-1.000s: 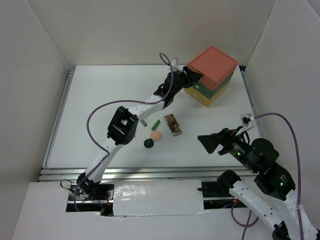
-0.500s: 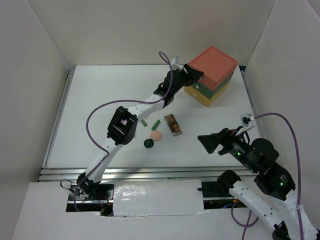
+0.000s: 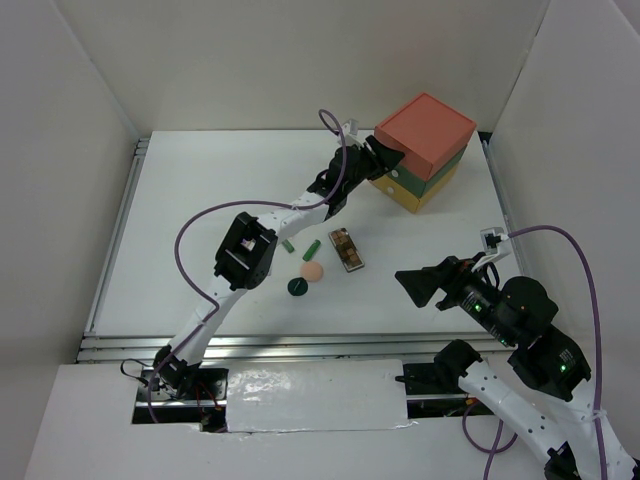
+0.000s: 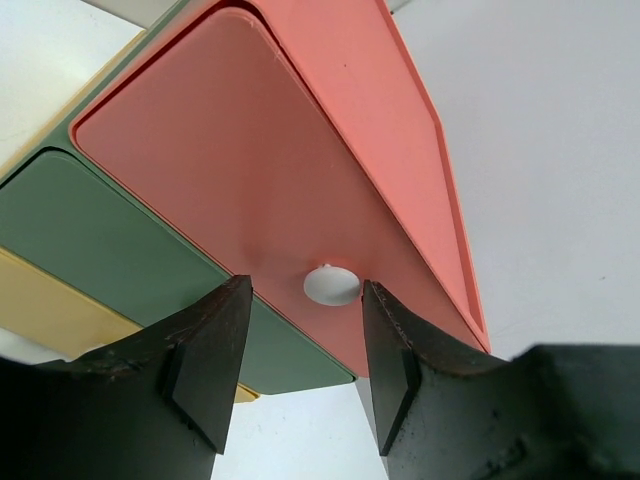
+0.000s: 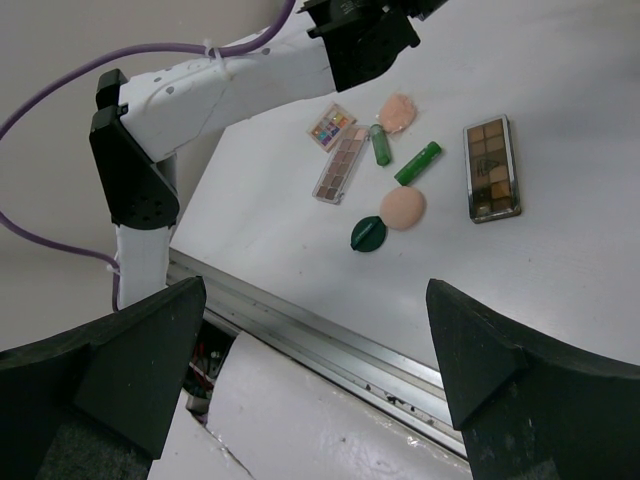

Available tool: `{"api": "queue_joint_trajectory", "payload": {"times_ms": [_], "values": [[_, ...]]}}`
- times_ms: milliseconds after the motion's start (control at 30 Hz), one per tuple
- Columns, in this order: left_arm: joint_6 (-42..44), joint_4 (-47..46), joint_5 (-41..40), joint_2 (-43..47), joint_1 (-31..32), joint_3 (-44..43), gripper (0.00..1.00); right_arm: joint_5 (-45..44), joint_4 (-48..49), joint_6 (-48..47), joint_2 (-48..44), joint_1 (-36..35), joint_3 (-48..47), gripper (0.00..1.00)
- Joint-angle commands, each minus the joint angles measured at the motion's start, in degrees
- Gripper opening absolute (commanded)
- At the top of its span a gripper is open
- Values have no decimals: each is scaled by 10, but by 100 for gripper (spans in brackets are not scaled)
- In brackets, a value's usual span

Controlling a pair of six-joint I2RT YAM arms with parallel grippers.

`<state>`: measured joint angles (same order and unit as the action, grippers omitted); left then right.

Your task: Organize the makeup

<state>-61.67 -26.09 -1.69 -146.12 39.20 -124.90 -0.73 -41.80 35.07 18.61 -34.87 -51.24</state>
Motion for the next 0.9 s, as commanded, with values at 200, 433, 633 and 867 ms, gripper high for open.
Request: {"api": "queue_joint_trajectory", "payload": {"times_ms": [200,433,633,867], "values": [[5,-26,-4,7,2,-44,57,5,21,-4,-2,1,1,99],[-1,-28,-1,0,3,-56,52,5,20,-3,-2,2,1,99],[2,-23,-5,2,4,-39,63,5,19,-3,-3,2,3,99],[1,-17,-11,3,4,-24,62,4,18,-4,-4,2,3,99]]}}
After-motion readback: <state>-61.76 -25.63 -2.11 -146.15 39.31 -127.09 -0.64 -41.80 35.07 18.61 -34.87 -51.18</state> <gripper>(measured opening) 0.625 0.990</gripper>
